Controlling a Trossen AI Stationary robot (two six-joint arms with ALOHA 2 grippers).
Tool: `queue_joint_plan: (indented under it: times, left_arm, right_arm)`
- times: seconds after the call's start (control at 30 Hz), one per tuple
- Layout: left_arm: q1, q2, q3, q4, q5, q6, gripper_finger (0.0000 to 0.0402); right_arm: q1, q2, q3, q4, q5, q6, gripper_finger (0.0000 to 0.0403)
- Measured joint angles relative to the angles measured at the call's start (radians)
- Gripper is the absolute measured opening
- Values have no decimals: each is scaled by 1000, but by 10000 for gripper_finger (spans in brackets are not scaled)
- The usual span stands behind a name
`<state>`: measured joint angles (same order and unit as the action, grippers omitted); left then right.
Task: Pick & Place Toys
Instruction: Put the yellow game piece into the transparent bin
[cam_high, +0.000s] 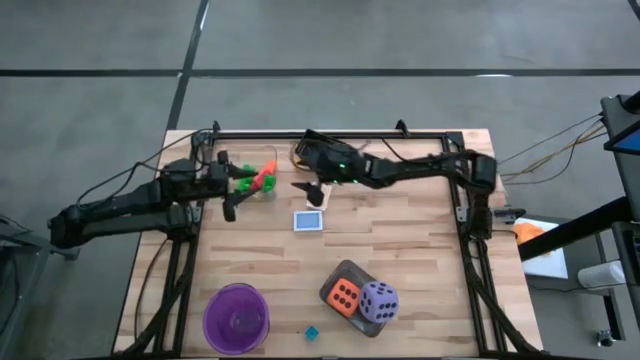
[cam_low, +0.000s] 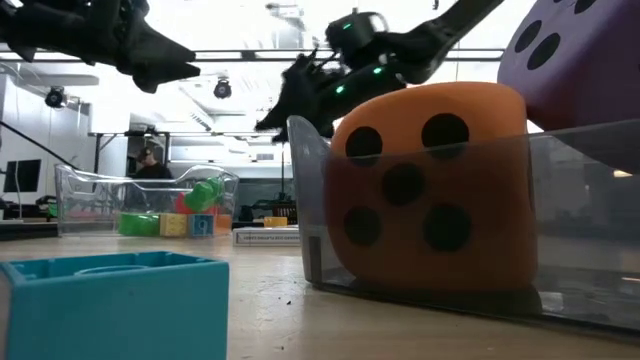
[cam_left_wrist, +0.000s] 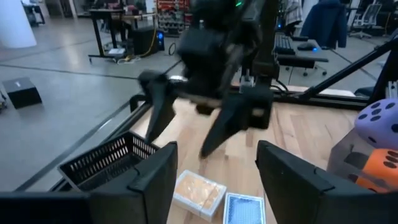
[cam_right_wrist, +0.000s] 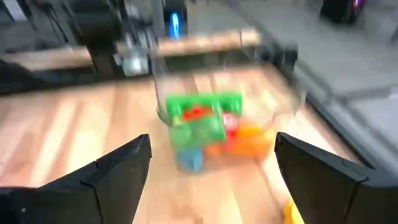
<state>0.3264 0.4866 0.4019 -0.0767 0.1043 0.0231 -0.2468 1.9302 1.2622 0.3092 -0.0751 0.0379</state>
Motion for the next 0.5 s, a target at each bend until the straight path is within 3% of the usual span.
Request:
queue_joint_plan:
  times: [0.3, 0.5]
  left_arm:
    - [1, -5, 0, -47, -3, 0, 216]
    - [2, -5, 0, -48, -4, -1, 216]
  right_arm:
    - [-11, 228, 315, -337, 39, 60, 339]
    - [-39, 285, 409, -498, 117, 69, 339]
